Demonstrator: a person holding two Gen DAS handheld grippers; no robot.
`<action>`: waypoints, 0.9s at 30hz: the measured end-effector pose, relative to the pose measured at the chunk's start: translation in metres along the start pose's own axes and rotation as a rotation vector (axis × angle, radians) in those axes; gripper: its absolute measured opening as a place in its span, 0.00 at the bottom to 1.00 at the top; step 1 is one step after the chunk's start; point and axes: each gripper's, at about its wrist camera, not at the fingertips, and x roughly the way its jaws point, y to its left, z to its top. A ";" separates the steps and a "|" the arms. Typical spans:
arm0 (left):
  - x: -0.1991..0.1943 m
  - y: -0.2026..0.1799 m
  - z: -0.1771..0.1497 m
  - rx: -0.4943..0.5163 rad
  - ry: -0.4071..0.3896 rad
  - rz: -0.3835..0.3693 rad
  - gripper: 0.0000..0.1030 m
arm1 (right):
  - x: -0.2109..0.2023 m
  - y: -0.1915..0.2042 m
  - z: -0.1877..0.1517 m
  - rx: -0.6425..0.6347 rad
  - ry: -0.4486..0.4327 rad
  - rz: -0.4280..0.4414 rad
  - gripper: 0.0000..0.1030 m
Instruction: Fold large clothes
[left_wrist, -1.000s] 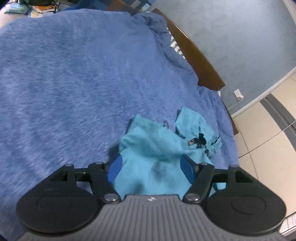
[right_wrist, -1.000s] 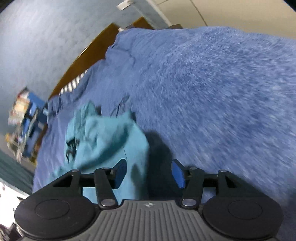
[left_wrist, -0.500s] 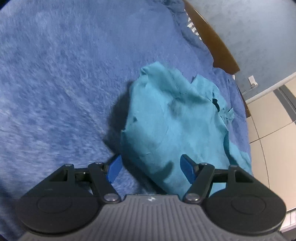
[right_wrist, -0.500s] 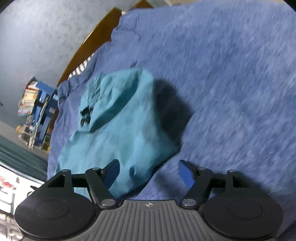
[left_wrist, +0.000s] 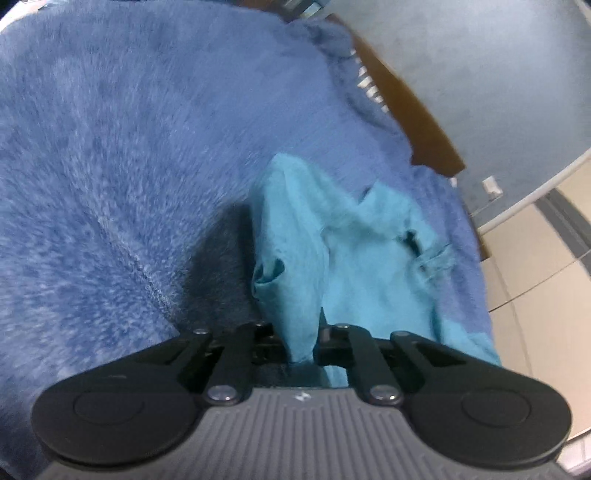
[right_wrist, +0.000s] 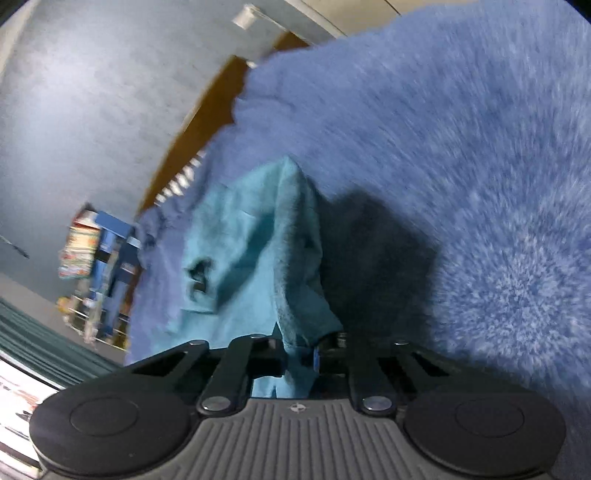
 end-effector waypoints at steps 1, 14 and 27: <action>-0.014 -0.002 -0.001 -0.011 0.000 -0.019 0.04 | -0.011 0.005 -0.001 0.007 -0.013 0.014 0.12; -0.146 0.006 -0.077 0.073 0.171 0.059 0.10 | -0.189 0.003 -0.061 0.029 0.078 -0.145 0.19; -0.197 -0.034 -0.035 0.223 -0.034 0.088 0.48 | -0.238 0.009 -0.044 -0.078 -0.182 -0.295 0.42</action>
